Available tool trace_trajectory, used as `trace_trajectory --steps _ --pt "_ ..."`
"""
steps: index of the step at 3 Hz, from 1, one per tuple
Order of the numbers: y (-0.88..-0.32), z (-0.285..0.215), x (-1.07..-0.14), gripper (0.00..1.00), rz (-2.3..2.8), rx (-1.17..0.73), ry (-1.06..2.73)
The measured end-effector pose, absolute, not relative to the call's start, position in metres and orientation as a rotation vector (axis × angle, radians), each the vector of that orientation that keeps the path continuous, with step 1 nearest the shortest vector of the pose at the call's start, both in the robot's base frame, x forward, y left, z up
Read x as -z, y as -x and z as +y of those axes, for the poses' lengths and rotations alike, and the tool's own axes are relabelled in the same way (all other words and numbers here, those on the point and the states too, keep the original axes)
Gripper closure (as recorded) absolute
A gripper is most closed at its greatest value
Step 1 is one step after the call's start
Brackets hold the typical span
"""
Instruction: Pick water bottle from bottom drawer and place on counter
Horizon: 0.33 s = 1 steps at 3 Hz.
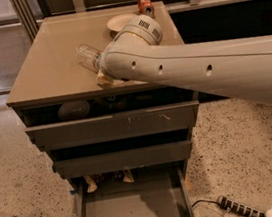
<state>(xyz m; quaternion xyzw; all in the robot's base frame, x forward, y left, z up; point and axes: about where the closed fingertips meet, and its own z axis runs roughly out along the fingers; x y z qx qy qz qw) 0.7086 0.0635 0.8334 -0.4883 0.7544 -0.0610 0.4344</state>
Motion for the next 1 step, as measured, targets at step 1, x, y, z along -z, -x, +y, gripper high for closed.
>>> trace_trajectory --steps 1 --pt "-0.7086 0.0635 -0.8334 0.0 1.878 0.152 1.216"
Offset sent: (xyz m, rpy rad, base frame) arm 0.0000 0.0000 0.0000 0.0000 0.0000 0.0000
